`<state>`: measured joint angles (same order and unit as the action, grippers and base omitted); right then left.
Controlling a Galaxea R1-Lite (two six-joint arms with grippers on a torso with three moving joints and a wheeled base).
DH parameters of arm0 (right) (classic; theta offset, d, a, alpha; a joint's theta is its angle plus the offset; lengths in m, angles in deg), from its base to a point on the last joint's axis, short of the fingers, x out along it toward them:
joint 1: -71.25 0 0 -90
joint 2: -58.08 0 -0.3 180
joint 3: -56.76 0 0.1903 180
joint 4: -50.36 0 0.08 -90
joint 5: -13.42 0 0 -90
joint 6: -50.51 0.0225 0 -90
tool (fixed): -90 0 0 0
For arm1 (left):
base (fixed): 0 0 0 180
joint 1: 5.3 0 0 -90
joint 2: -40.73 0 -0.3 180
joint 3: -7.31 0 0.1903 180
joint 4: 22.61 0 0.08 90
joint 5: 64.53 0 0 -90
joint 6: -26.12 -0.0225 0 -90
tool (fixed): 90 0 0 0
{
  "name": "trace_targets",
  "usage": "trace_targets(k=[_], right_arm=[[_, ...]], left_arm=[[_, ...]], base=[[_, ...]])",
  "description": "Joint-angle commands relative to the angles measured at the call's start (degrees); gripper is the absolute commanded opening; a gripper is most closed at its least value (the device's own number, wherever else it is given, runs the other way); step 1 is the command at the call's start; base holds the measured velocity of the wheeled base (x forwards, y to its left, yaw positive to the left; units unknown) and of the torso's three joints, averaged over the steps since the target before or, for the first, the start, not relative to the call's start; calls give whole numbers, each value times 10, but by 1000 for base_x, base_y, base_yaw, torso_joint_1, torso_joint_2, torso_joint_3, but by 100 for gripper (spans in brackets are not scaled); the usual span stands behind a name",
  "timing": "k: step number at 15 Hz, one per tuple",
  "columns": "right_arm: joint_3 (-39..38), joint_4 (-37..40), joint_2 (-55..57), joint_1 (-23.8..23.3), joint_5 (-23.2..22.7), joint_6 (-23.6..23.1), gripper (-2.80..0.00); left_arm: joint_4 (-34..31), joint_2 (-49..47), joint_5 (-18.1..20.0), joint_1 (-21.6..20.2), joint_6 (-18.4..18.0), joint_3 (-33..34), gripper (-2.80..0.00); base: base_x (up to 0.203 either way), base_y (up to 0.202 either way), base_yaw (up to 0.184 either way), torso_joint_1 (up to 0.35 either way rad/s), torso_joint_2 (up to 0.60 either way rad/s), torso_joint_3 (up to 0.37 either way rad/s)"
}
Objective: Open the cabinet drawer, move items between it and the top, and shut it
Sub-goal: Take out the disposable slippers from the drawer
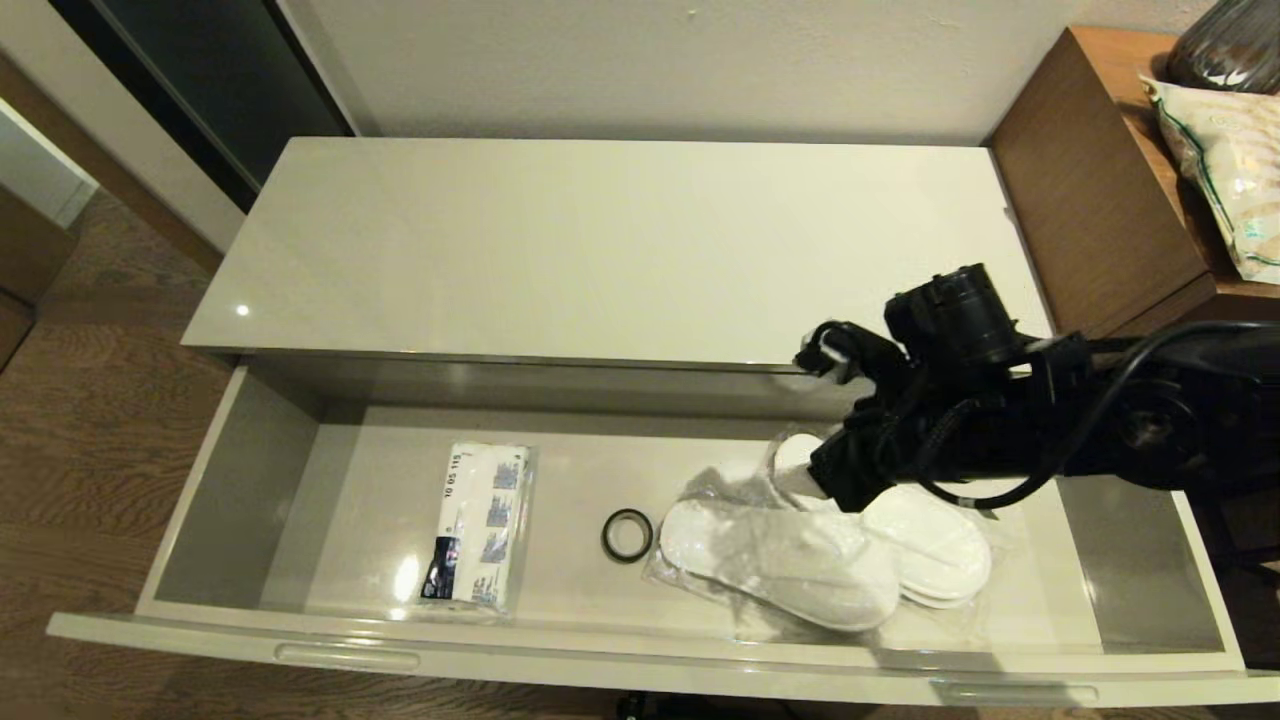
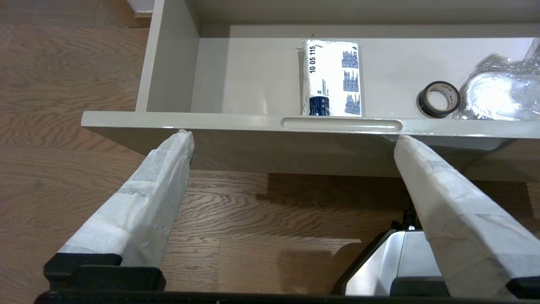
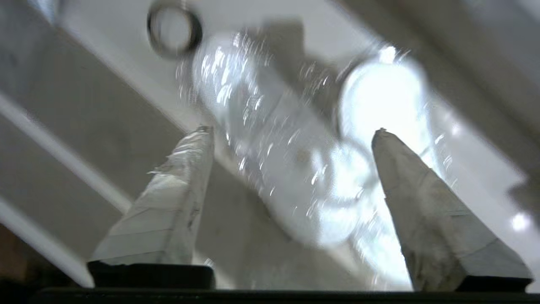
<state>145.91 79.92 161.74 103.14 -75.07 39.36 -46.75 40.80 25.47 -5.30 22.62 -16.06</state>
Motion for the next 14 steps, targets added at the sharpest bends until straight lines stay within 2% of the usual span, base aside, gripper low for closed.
trace_targets(k=[1, 3, 6, 8, 10, 14], right_arm=[[13, 64, 2, 58, 25, 24, 0], [26, 107, 2, 127, 93, 77, 0], [71, 151, 47, 149, 152, 99, 0], [69, 155, 74, 120, 187, 124, 0], [50, 157, 90, 94, 202, 166, 0], [-23, 135, 101, 17, 232, 197, 0]], left_arm=[[0, -1, 0, 0, 0, 0, 0], [0, -1, 0, 0, 0, 0, 0], [0, -1, 0, 0, 0, 0, 0], [0, -1, 0, 0, 0, 0, 0], [0, -1, 0, 0, 0, 0, 0], [0, -1, 0, 0, 0, 0, 0]], base=[[0, 0, 0, 0, 0, 0], [0, 0, 0, 0, 0, 0], [0, 0, 0, 0, 0, 0], [0, 0, 0, 0, 0, 0], [0, 0, 0, 0, 0, 0], [0, 0, 0, 0, 0, 0]])
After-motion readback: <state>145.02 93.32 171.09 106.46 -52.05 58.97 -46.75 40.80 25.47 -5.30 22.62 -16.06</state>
